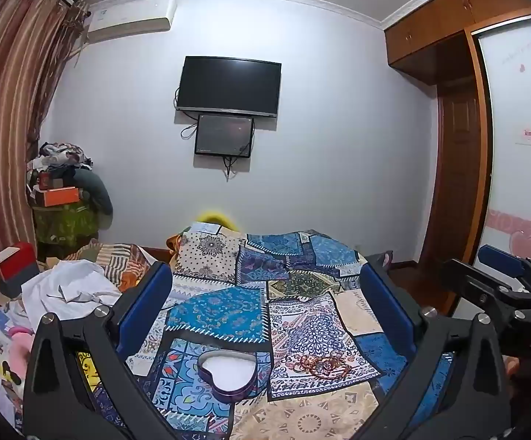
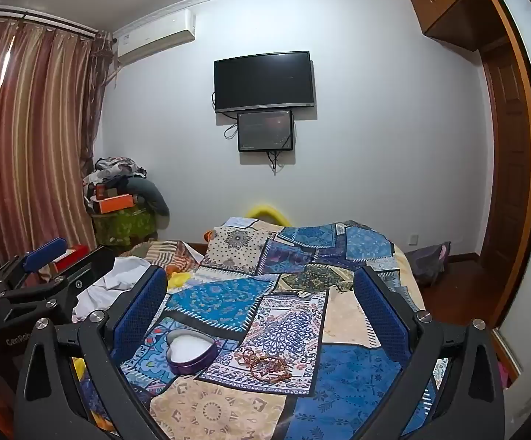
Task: Organize jewelry
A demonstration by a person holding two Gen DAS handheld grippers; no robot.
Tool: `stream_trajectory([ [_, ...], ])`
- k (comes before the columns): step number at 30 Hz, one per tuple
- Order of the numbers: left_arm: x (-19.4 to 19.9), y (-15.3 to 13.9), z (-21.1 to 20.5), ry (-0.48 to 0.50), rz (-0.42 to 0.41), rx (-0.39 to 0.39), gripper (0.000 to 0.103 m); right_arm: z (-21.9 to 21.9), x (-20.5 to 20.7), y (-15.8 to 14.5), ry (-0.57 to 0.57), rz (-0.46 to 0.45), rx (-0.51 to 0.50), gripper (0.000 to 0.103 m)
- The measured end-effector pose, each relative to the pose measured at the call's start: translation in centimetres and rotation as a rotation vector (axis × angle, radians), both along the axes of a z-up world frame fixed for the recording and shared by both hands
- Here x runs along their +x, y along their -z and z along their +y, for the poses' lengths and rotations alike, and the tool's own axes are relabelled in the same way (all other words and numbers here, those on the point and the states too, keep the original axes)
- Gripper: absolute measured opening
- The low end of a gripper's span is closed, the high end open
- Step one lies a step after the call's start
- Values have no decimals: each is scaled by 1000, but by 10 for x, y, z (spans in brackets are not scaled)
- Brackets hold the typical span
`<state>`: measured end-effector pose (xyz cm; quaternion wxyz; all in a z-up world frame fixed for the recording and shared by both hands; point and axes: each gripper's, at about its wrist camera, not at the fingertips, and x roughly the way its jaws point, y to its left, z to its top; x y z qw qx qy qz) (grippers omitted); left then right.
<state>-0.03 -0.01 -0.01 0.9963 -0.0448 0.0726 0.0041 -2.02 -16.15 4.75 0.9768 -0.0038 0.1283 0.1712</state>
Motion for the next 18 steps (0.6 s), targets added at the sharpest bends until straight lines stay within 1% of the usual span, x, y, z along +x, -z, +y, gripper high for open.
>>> stream_trajectory([
  [10, -1, 6, -2, -8, 12, -4, 103, 0, -2, -1, -1, 4, -2, 101],
  [11, 2, 4, 5, -12, 23, -16, 103, 0, -2, -1, -1, 4, -3, 101],
  [18, 0, 3, 5, -13, 24, -15, 103, 2, -2, -1, -1, 7, -1, 101],
])
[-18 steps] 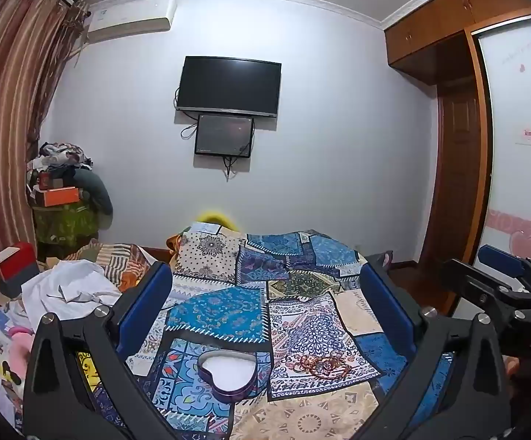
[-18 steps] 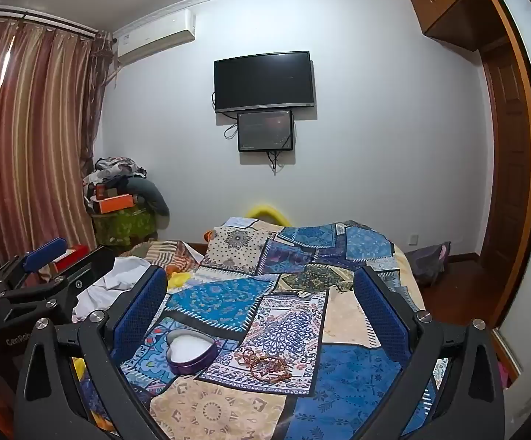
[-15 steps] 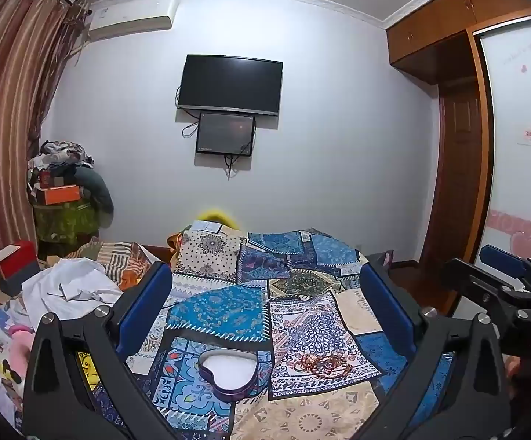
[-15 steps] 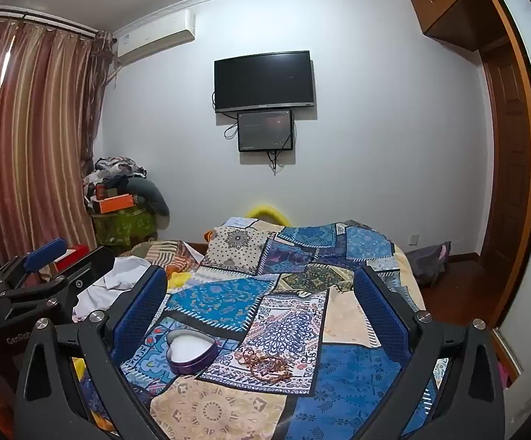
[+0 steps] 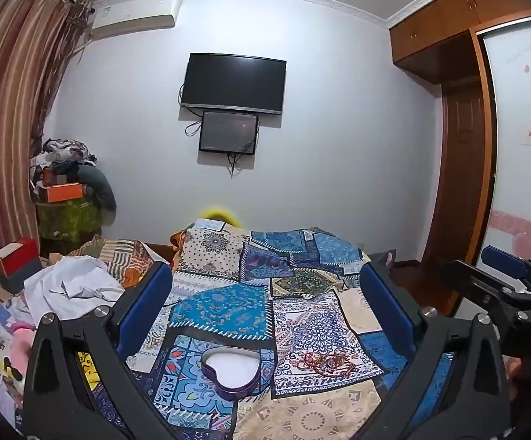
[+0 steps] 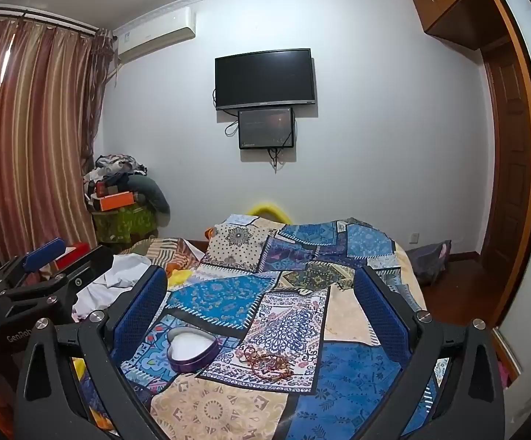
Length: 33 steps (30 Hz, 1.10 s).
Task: Organize jewelry
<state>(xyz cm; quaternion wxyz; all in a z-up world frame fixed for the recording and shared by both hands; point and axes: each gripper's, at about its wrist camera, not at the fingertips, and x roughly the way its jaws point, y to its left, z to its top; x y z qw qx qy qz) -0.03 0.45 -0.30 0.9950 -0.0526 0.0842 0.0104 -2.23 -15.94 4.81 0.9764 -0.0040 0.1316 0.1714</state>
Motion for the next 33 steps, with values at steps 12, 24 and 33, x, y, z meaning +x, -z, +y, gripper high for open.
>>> stream_trajectory([
  [12, 0, -1, 0, -1, 1, 3, 103, 2, 2, 5, -2, 7, 0, 101],
  [24, 0, -2, -1, -1, 2, 4, 103, 3, 3, 5, -1, 10, -1, 101],
  [33, 0, -2, -1, -1, 2, 4, 103, 3, 3, 6, -2, 11, -1, 101],
])
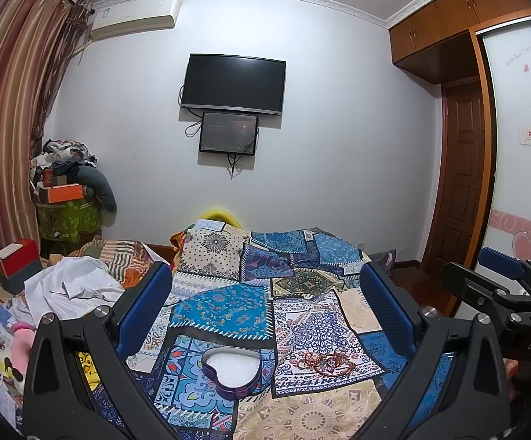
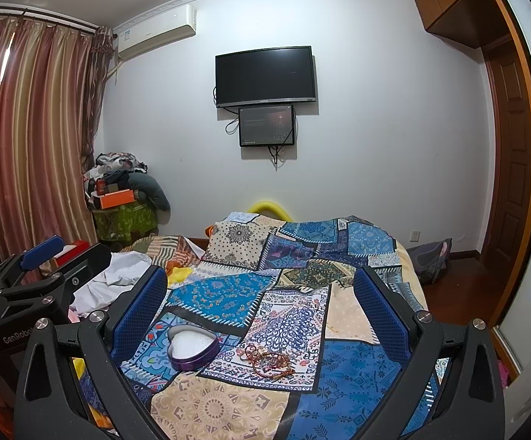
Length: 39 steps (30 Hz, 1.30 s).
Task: Organize jewelry
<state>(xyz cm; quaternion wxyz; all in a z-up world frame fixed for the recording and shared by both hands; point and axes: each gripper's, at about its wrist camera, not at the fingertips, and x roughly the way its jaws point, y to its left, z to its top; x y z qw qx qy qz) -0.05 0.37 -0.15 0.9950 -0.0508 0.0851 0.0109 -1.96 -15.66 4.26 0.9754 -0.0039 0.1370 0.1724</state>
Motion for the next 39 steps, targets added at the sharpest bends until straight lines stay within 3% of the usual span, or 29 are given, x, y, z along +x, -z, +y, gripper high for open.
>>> stream_trajectory([
  [28, -1, 0, 0, 0, 3, 0, 103, 0, 1, 5, 0, 7, -1, 101],
  [39, 18, 9, 1, 3, 50, 2, 103, -7, 18, 14, 9, 52, 4, 101],
])
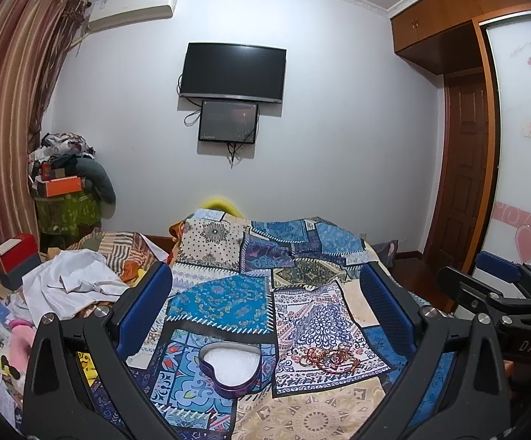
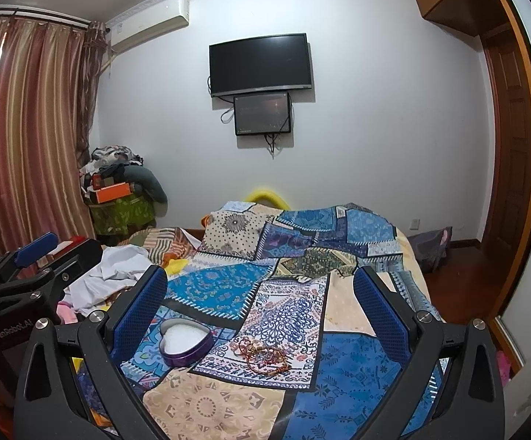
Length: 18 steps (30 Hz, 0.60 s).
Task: Organize jewelry
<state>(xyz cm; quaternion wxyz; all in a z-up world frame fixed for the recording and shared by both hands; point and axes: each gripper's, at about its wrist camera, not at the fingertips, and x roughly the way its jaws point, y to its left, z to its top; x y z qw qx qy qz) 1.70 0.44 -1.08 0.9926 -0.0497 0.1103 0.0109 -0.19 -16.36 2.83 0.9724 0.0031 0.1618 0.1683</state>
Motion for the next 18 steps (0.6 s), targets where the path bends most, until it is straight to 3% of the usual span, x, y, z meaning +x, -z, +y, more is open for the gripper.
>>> stream_trajectory([
  [10, 45, 25, -6, -13, 90, 4, 103, -11, 35, 24, 43, 100, -25, 101],
  [18, 98, 69, -15, 33, 278, 4, 103, -27, 70, 62, 101, 226, -77, 101],
])
